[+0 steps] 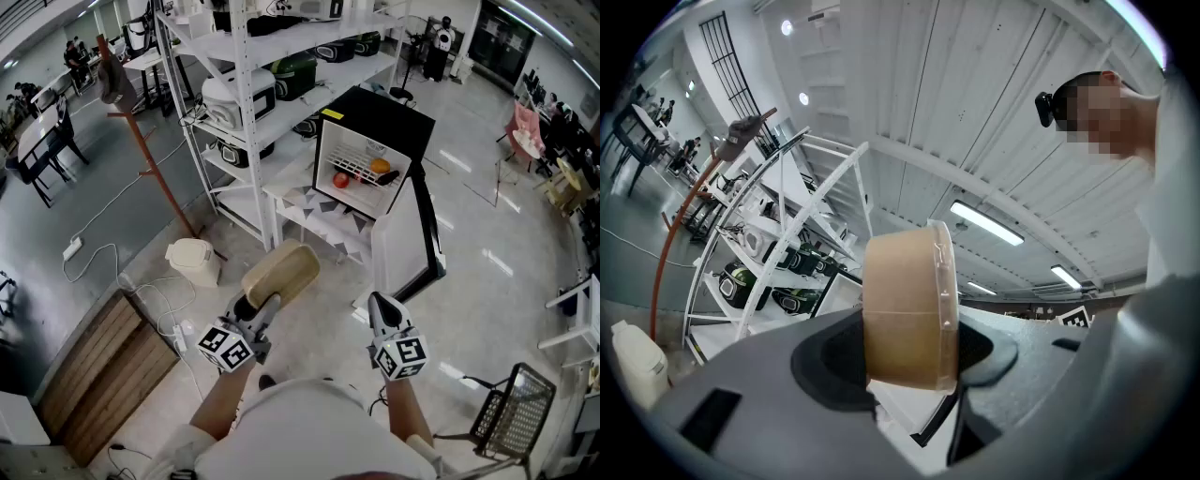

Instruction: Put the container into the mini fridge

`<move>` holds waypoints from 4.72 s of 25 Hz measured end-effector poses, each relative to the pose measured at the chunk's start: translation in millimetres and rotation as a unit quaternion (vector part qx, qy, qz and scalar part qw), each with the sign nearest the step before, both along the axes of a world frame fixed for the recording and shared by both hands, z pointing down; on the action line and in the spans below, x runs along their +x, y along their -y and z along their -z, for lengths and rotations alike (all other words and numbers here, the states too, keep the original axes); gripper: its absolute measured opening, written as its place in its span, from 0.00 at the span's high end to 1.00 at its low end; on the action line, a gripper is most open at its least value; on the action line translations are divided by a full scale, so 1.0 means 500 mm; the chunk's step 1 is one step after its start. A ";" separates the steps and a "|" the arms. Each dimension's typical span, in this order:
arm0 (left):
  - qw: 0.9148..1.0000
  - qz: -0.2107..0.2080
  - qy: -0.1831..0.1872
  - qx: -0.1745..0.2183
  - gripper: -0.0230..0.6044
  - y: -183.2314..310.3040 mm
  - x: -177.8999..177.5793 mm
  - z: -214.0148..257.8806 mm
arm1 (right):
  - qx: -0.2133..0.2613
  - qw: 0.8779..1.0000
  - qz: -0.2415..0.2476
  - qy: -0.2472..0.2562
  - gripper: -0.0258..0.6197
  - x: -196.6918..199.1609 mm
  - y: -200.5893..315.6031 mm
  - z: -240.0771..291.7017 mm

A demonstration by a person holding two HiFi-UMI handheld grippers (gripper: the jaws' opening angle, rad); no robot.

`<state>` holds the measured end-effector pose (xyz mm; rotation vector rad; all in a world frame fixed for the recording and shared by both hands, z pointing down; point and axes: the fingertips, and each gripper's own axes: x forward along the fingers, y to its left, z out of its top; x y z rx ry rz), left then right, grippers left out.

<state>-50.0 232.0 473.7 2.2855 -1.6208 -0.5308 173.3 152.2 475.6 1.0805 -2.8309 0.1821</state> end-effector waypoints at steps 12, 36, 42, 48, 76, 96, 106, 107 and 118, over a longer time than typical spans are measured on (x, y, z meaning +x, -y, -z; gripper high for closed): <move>1.000 0.006 0.006 0.003 0.64 -0.005 0.024 0.002 | 0.005 1.000 0.007 0.015 0.95 0.021 0.000 0.009; 0.999 0.033 -0.004 -0.017 0.64 0.032 0.185 -0.033 | 0.003 0.998 0.070 -0.006 0.95 0.141 0.028 -0.030; 0.999 0.034 -0.005 -0.026 0.64 0.055 0.173 -0.040 | -0.004 0.997 0.076 -0.004 0.95 0.118 0.054 -0.035; 0.999 0.030 -0.013 -0.023 0.64 0.120 0.110 -0.054 | -0.008 0.998 0.063 -0.013 0.95 0.069 0.111 -0.049; 0.996 -0.074 -0.026 -0.050 0.64 0.459 -0.230 -0.103 | -0.031 0.998 -0.058 -0.025 0.95 -0.239 0.364 -0.080; 0.988 -0.087 -0.066 -0.106 0.64 0.649 -0.169 -0.171 | -0.042 0.996 -0.073 -0.040 0.95 -0.203 0.546 -0.108; 0.988 -0.084 -0.050 -0.121 0.64 0.775 -0.077 -0.186 | 0.015 0.993 -0.083 -0.081 0.95 -0.142 0.691 -0.133; 0.988 -0.082 -0.049 -0.123 0.64 0.784 -0.071 -0.189 | 0.018 0.992 -0.090 -0.082 0.95 -0.136 0.702 -0.144; 0.986 -0.067 -0.054 -0.141 0.64 0.856 -0.039 -0.213 | 0.002 0.994 -0.087 -0.067 0.95 -0.132 0.735 -0.175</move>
